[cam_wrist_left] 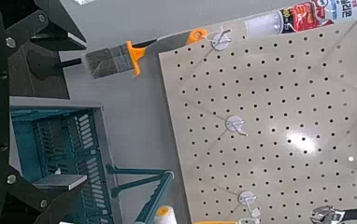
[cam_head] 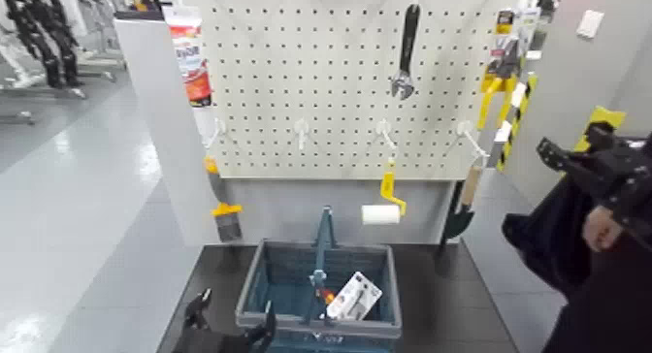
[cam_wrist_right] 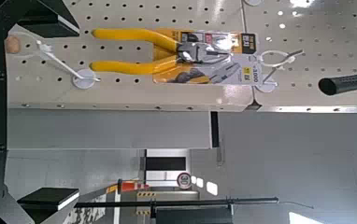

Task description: Put the yellow pliers into the crate.

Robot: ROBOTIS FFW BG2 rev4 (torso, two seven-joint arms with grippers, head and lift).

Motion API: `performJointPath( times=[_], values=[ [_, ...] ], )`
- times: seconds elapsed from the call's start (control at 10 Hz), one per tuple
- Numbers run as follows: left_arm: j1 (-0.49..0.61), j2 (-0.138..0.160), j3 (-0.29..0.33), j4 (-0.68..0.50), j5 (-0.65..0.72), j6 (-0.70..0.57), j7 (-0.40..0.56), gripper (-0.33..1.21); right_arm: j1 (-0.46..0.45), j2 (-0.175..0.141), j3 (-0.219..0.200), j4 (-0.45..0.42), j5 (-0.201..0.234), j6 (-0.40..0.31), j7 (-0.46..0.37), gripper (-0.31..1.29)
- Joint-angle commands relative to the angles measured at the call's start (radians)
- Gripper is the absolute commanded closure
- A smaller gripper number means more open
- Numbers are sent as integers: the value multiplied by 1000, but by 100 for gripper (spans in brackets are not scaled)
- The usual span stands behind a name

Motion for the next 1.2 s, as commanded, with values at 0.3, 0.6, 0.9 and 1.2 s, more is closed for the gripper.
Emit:
performJointPath(
  times=[0.3,0.6,0.9,1.2],
  values=[
    [-16,7,-9,3,2,5,-2,28,-177,-45,71,189,-89,-55,78,10],
    [-19,8,-14,3,3,5,-2,28,-277,-62,114,318,-154,-78,158,10],
    [-25,10,-20,5,3,5,-2,28,-384,-82,174,449,-200,-83,239,10],
    [-33,10,-25,8,3,5,-2,28,-482,-102,246,558,-218,-78,311,11]
  ],
)
